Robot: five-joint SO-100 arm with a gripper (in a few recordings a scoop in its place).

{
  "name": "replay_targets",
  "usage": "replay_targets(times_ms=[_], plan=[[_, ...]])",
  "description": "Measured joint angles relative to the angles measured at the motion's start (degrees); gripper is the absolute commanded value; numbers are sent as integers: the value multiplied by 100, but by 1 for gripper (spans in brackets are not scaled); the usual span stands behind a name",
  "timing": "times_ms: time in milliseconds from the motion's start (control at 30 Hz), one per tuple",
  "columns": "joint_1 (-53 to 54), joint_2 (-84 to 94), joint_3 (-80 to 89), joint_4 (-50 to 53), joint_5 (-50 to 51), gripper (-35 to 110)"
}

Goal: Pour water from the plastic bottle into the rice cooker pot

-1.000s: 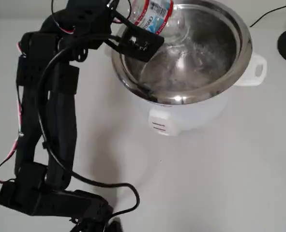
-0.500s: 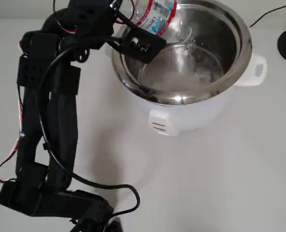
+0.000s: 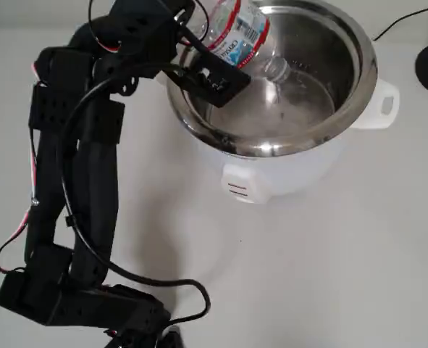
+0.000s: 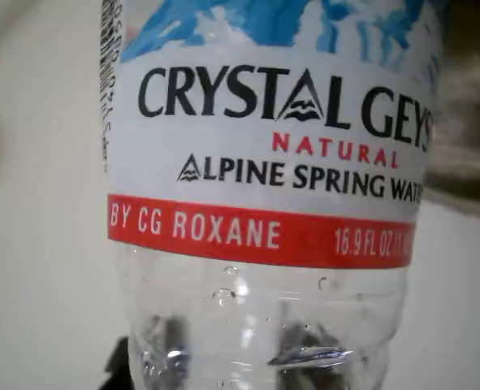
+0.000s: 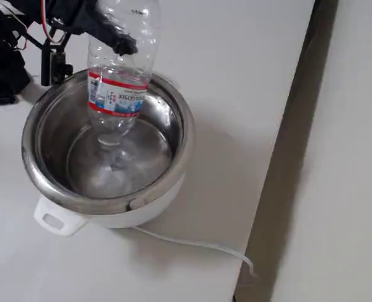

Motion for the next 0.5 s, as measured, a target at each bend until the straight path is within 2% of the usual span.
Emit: replay_targets(times_ms=[333, 500], plan=[[53, 0, 0, 44, 35, 11], [53, 0, 0, 44, -272, 11]])
